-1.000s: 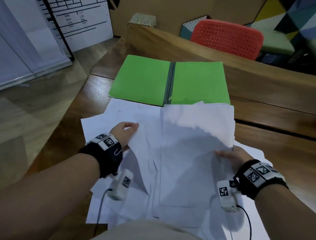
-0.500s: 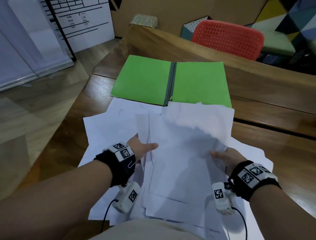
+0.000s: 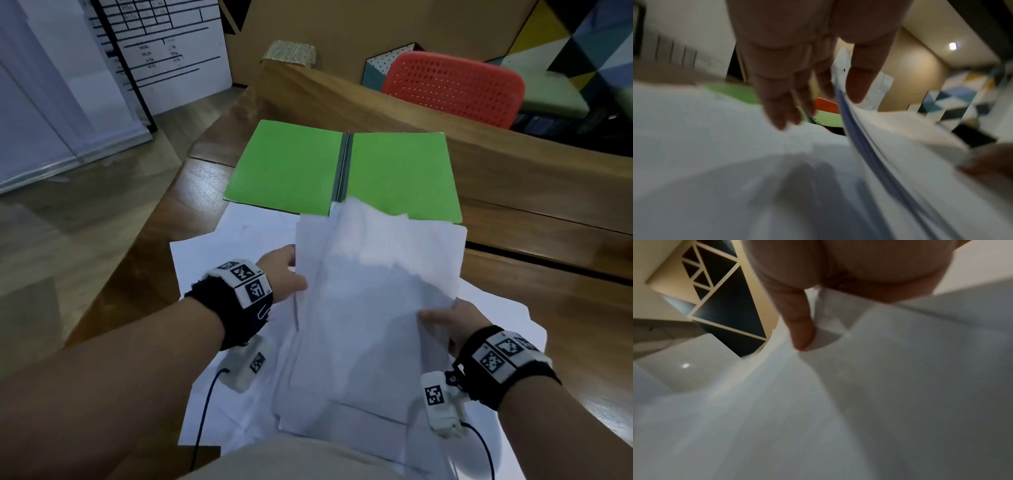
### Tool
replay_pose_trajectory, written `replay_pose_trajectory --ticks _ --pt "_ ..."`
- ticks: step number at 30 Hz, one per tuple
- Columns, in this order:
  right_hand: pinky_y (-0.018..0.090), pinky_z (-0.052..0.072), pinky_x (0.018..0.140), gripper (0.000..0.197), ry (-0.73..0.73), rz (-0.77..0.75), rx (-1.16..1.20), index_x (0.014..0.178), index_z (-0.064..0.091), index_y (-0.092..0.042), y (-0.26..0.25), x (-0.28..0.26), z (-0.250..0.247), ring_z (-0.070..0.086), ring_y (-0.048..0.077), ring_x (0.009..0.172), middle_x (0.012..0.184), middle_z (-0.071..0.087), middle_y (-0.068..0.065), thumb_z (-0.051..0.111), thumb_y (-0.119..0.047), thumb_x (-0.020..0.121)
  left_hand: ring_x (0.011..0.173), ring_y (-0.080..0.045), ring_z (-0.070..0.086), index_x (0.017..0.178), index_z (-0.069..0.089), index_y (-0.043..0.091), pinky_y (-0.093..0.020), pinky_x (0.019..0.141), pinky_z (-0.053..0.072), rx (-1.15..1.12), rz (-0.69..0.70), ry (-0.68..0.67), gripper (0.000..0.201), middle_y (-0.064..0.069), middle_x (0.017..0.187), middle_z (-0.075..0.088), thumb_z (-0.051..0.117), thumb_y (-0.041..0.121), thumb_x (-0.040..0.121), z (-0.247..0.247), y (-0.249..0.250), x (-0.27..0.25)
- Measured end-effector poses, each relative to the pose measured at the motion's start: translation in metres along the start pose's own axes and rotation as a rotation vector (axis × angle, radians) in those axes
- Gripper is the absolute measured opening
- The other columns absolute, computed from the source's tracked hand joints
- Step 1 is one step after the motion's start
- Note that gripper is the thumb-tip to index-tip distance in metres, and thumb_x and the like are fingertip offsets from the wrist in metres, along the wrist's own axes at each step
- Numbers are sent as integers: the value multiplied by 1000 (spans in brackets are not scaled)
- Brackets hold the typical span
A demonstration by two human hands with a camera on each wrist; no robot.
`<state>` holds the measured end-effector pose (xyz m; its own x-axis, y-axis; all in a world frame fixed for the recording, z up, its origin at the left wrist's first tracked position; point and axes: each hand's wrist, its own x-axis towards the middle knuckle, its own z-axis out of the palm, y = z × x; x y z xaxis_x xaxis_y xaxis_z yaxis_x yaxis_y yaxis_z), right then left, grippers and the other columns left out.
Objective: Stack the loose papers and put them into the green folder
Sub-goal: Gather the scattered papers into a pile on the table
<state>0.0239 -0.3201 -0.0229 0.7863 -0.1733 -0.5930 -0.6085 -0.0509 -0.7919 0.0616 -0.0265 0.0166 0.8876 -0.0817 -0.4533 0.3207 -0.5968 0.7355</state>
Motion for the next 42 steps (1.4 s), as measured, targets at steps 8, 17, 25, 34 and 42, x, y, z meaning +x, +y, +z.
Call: replay_pose_trajectory --ticks 8,17,25,34,42 --pt "33 47 80 24 186 -7 -393 102 61 -9 10 5 20 62 31 94 104 66 15 63 -3 79 118 -36 50 134 31 8 -41 98 41 406 -476 224 69 -17 134 46 58 36 77 -28 -40 10" --pt "37 47 93 42 146 110 -398 121 56 0 7 8 18 58 34 114 123 61 19 67 -11 82 114 -28 55 126 51 12 -24 83 38 320 -159 46 46 -13 126 59 62 18 83 -20 -30 2" --pt "42 48 96 44 185 83 -388 124 53 -3 11 10 10 59 35 112 119 62 17 66 -14 83 113 -35 56 118 55 2 -33 90 42 165 -140 385 43 -20 122 60 61 29 86 -35 -18 3" --pt "37 50 71 24 61 20 -143 103 62 9 -13 9 13 61 30 69 74 65 13 63 7 78 103 -27 62 111 61 8 -23 76 40 101 -24 122 36 -13 104 66 69 5 76 -36 -14 -7" --pt "48 52 86 22 -36 27 -148 94 65 0 -5 8 27 65 38 86 92 69 22 59 13 77 85 -16 52 107 64 11 -24 73 36 -34 -44 340 30 -2 93 60 68 24 80 -41 -13 -1"
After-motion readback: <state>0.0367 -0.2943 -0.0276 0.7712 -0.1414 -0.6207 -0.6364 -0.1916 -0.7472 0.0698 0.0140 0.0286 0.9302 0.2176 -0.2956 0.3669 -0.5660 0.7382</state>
